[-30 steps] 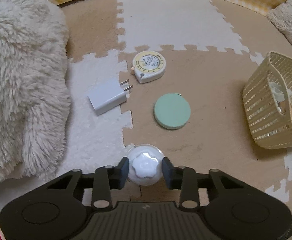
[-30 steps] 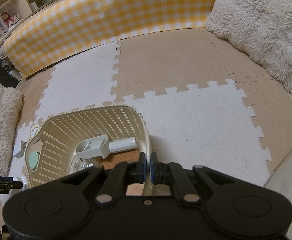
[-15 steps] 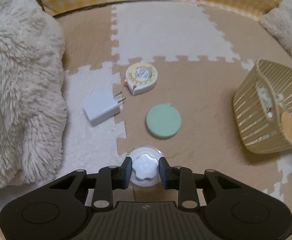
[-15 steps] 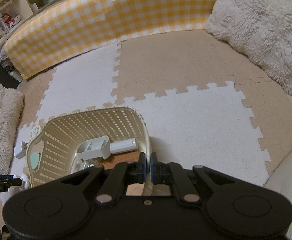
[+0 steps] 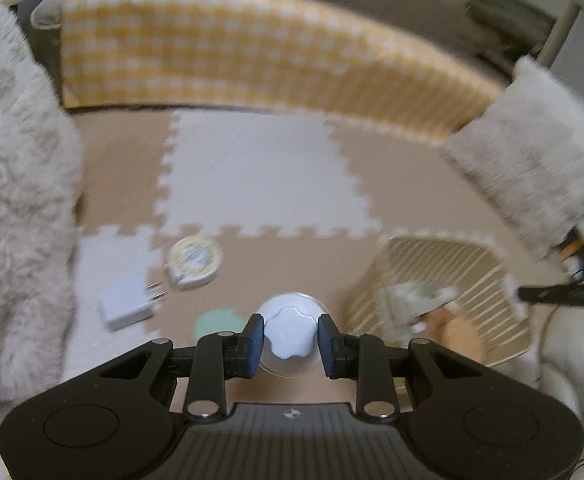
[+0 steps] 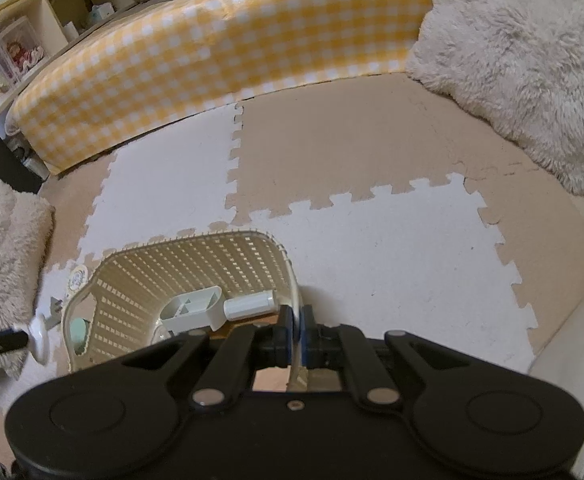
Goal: Organize rigid objects
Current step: 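Carry the white knob cap with the left tool into the basket and release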
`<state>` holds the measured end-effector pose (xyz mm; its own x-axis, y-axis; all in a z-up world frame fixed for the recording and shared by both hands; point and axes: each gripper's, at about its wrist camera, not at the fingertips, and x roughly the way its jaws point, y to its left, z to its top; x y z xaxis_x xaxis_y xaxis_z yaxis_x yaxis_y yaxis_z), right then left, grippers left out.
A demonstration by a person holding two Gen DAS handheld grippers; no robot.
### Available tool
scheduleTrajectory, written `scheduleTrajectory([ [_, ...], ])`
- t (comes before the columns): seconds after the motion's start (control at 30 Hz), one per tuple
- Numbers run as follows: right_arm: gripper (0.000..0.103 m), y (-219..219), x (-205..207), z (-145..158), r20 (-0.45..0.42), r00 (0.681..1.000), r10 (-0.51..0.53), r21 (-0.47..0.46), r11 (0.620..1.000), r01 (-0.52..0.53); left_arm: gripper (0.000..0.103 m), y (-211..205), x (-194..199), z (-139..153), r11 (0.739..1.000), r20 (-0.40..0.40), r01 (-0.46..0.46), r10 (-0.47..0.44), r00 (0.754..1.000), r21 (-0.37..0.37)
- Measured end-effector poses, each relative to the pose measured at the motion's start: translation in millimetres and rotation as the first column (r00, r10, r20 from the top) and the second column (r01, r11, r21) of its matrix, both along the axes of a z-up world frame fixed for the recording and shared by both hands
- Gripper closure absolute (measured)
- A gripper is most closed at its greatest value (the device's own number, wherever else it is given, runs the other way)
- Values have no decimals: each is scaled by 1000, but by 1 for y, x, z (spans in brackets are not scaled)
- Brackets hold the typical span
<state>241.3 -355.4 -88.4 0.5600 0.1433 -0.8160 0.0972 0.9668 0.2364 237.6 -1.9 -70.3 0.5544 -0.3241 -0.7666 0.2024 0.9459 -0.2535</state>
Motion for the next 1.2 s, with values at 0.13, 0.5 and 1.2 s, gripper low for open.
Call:
scheduleTrajectory([
  [0.13,99,0,1,1,-1,1000,0,-2,1000,0,73,-18,-4,14,996,48,38,-34,998,-78],
  [0.5,99,2,0,1,-1,1000,4,-16,1000,-4,73,-93,-4,11,972,47,200,-196,979,-126],
  [1.2,99,3,0,2,-3,1000,7,-23,1000,-7,72,-170,28,-51,957,-51,236,-247,968,-169],
])
